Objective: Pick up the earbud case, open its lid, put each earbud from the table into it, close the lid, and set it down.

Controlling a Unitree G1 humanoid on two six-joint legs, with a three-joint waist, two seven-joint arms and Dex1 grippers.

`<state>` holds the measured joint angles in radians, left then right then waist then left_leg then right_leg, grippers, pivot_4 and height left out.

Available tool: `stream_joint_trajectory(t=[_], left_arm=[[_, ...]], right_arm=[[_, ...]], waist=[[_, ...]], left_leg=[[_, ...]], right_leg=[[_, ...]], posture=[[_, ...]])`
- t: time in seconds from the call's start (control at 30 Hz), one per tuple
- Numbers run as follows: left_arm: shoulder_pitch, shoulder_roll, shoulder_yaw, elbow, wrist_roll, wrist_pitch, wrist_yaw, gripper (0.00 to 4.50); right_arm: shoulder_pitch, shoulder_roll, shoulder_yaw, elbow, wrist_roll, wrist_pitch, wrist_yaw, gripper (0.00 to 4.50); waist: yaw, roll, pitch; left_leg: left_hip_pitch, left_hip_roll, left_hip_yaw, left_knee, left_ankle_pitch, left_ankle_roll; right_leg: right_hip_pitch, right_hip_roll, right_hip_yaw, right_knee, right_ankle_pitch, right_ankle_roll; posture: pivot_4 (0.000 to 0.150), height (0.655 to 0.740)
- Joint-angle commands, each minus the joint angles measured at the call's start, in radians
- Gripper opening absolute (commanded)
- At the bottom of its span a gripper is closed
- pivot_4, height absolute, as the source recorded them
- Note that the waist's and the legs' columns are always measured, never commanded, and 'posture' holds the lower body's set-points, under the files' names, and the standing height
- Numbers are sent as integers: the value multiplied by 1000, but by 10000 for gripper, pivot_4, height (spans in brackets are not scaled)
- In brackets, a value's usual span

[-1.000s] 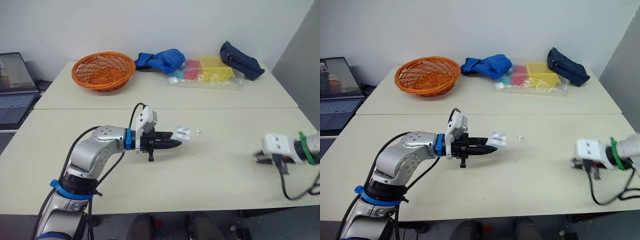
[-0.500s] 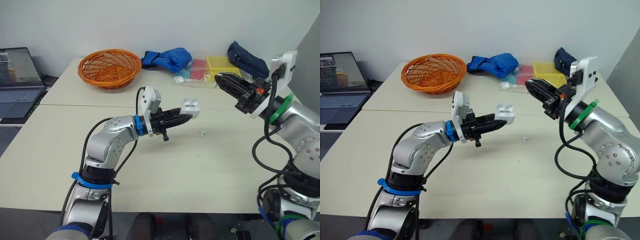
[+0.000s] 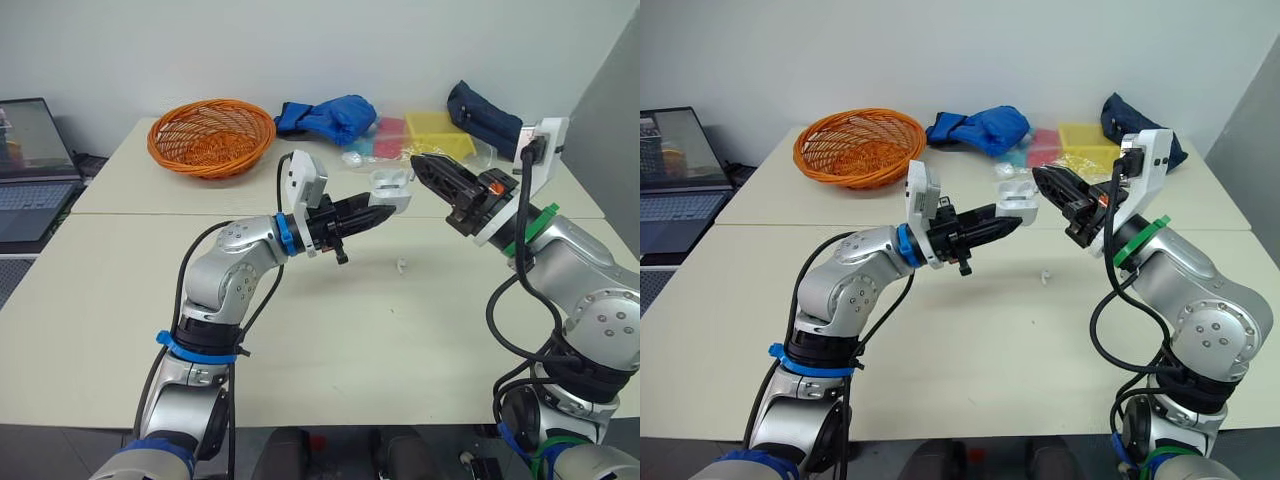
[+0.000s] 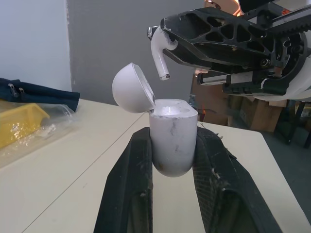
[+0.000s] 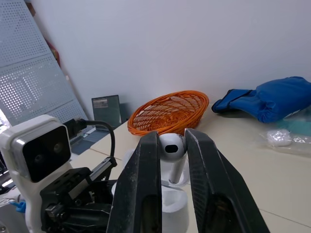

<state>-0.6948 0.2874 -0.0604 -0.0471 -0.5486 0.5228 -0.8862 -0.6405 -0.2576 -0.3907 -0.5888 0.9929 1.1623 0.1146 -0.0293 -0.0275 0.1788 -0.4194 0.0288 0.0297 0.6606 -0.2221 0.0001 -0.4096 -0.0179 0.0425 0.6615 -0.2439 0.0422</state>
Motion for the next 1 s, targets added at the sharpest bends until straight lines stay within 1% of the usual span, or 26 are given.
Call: stream_joint_trajectory(t=[0.03, 0.2, 0.5, 1.0], left_arm=[[-20, 1, 17, -14, -10, -24, -9, 7405], [-23, 0, 17, -12, -15, -25, -13, 7405], [-17, 2, 18, -22, -20, -18, -20, 7405], [-19, -2, 22, -28, -26, -15, -19, 7405]], right_arm=[[6, -12, 16, -51, 61, -27, -33, 3788], [36, -47, 38, -51, 89, -50, -54, 3788], [59, -96, 78, -34, 85, -117, -60, 3788], [93, -159, 143, -25, 70, -173, -47, 3788]], waist=[[-1, 0, 0], [-1, 0, 0], [-1, 0, 0], [0, 0, 0]], left_leg=[[0, 0, 0, 0, 0, 0], [-1, 0, 0, 0, 0, 0], [-1, 0, 0, -1, 0, 0], [-3, 0, -1, -1, 0, 0]], right_leg=[[0, 0, 0, 0, -1, 1], [0, 0, 0, 0, -2, 3], [-1, 0, 0, -1, -2, 3], [-2, 0, 0, -3, -2, 3]], posture=[[1500, 7400], [1500, 7400], [1500, 7400], [1500, 7400]])
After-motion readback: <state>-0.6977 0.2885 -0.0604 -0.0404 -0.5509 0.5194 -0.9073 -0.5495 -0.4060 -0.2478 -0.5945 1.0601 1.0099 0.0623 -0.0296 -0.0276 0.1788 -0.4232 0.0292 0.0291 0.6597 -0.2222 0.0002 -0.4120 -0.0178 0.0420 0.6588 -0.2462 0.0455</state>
